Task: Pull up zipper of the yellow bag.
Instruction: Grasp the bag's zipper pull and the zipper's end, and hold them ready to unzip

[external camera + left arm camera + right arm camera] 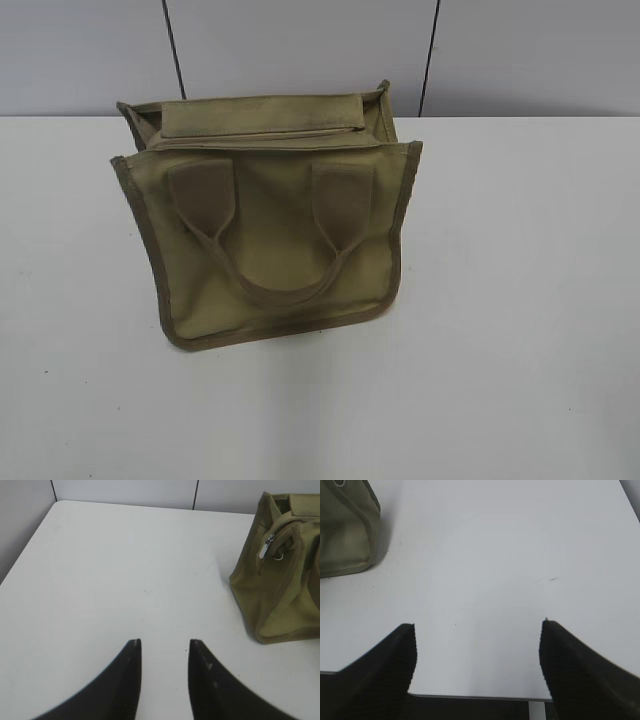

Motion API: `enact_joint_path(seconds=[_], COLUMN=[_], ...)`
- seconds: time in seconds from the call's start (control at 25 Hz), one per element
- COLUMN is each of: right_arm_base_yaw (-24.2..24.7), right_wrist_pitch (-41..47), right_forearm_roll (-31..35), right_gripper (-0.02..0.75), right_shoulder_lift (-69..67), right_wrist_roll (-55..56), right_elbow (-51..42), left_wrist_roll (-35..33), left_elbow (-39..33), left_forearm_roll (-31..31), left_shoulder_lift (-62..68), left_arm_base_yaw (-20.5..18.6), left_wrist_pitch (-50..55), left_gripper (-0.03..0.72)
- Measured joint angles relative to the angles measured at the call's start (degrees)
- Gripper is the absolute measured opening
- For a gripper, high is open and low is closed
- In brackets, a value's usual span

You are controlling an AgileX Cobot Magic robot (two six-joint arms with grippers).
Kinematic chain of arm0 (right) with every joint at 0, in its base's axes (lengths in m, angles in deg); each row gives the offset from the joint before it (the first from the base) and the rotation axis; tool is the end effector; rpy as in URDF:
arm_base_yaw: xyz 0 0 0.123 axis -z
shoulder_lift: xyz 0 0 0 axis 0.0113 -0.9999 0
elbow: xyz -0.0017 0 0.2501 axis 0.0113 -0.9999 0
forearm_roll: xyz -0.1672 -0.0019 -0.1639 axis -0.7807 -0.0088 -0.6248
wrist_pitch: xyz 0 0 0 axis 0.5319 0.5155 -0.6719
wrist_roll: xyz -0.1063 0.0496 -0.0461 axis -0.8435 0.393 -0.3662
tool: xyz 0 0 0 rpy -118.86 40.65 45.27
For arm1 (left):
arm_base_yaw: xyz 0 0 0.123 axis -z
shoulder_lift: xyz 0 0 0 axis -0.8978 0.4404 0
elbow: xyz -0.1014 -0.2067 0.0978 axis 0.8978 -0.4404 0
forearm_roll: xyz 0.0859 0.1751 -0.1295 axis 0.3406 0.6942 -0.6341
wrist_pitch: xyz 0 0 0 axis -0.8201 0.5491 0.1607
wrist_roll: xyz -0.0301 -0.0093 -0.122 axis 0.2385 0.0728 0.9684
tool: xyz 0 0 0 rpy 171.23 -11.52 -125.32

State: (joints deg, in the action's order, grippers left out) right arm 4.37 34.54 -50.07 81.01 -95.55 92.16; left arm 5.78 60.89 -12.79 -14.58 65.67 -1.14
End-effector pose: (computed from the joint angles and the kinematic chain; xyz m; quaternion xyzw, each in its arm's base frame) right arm 0.0470 0.0151 0.2403 -0.0303 0.8652 0.0331 0.4994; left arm 0.0419 -0.0029 0.2648 -0.0045 0.8382 -0.0273 0.5446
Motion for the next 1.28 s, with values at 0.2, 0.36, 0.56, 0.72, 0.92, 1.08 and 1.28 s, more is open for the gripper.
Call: enact_joint_path(seconds=[0.2,0.36,0.56,0.72,0.92,1.08,1.28], right_arm_base_yaw=[0.0,0.0,0.0,0.0,0.0,0.0,0.0], right_wrist_pitch=[0.0,0.0,0.0,0.0,0.0,0.0,0.0], right_forearm_roll=[0.0,0.0,0.0,0.0,0.0,0.0,0.0], right_gripper=[0.584,0.584,0.584,0.584,0.584,0.584,0.584], right_shoulder_lift=[0.0,0.0,0.0,0.0,0.0,0.0,0.0], right_wrist_roll=[0.0,0.0,0.0,0.0,0.0,0.0,0.0], right_elbow=[0.0,0.0,0.0,0.0,0.0,0.0,0.0], left_wrist_roll=[0.0,0.0,0.0,0.0,0.0,0.0,0.0], left_elbow=[0.0,0.0,0.0,0.0,0.0,0.12,1.22], left_forearm_roll=[0.0,0.0,0.0,0.0,0.0,0.0,0.0], left_shoulder_lift=[0.0,0.0,0.0,0.0,0.0,0.0,-0.02], left_arm_base_yaw=[0.0,0.0,0.0,0.0,0.0,0.0,0.0], left_wrist_pitch=[0.0,0.0,0.0,0.0,0.0,-0.26,-12.96], left_gripper=[0.24,0.24,0.24,0.239,0.239,0.249,0.356])
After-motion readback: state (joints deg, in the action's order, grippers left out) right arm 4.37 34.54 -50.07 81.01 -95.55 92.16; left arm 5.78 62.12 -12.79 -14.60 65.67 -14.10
